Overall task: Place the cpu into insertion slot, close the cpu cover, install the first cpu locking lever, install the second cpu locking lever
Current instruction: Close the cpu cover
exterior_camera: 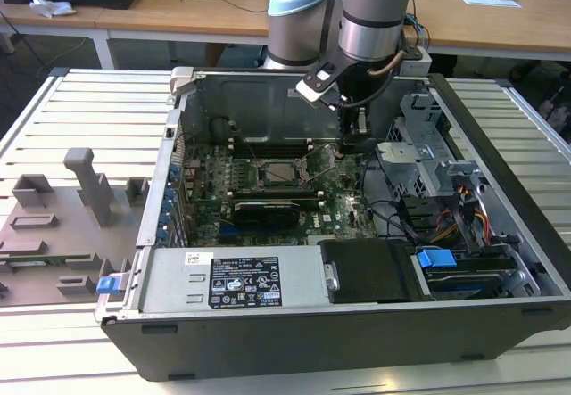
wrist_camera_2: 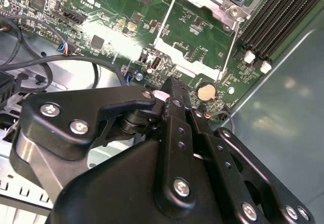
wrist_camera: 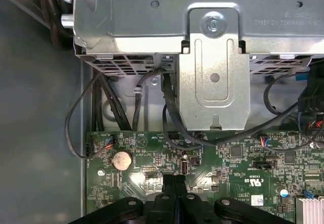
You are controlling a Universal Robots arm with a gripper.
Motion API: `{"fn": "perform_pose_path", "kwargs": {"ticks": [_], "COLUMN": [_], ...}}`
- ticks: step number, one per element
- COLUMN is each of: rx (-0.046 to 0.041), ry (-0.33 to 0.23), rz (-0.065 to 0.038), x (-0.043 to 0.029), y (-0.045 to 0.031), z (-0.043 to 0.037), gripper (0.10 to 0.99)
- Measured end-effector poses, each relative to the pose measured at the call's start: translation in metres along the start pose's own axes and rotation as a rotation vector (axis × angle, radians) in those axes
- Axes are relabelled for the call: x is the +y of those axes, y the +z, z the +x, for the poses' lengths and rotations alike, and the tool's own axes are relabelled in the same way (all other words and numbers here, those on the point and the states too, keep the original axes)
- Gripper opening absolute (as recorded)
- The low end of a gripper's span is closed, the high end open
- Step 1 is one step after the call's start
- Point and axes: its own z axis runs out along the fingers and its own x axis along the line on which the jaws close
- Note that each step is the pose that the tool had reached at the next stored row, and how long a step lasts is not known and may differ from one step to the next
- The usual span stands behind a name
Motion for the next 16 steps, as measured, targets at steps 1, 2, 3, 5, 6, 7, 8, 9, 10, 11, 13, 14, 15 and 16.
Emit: {"fn": "perform_pose_path", "kwargs": {"ticks": [1, 2, 3, 5, 6, 7, 8, 9, 10, 11, 13, 14, 15, 16], "rx": [0.0000, 0.0000, 0.0000, 0.0002, 0.0002, 0.0007, 0.0021, 0.0037, 0.0039, 0.0036, 0.0033, 0.0033, 0.0034, 0.0034], "ry": [0.000, 0.000, 0.000, 0.000, 0.000, 0.000, 0.000, 0.000, 0.000, 0.000, 0.000, 0.000, 0.000, 0.000], "rz": [0.000, 0.000, 0.000, 0.000, 0.000, 0.000, 0.002, 0.011, 0.023, 0.041, 0.049, 0.049, 0.049, 0.049], "x": [0.0000, 0.0000, -0.0001, -0.0001, -0.0001, 0.0001, 0.0004, 0.0008, 0.0013, 0.0016, 0.0018, 0.0018, 0.0018, 0.0018], "y": [0.0008, 0.0017, 0.0025, 0.0046, 0.0055, 0.0055, 0.0057, 0.0059, 0.0060, 0.0060, 0.0059, 0.0059, 0.0059, 0.0060], "z": [0.0000, 0.0000, 0.0000, 0.0000, 0.0000, 0.0000, 0.0000, 0.0000, 0.0001, 0.0000, 0.0000, 0.0000, 0.0000, 0.0000], "gripper": [0.106, 0.106, 0.106, 0.106, 0.106, 0.106, 0.106, 0.106, 0.106, 0.106, 0.106, 0.106, 0.106, 0.106]}}
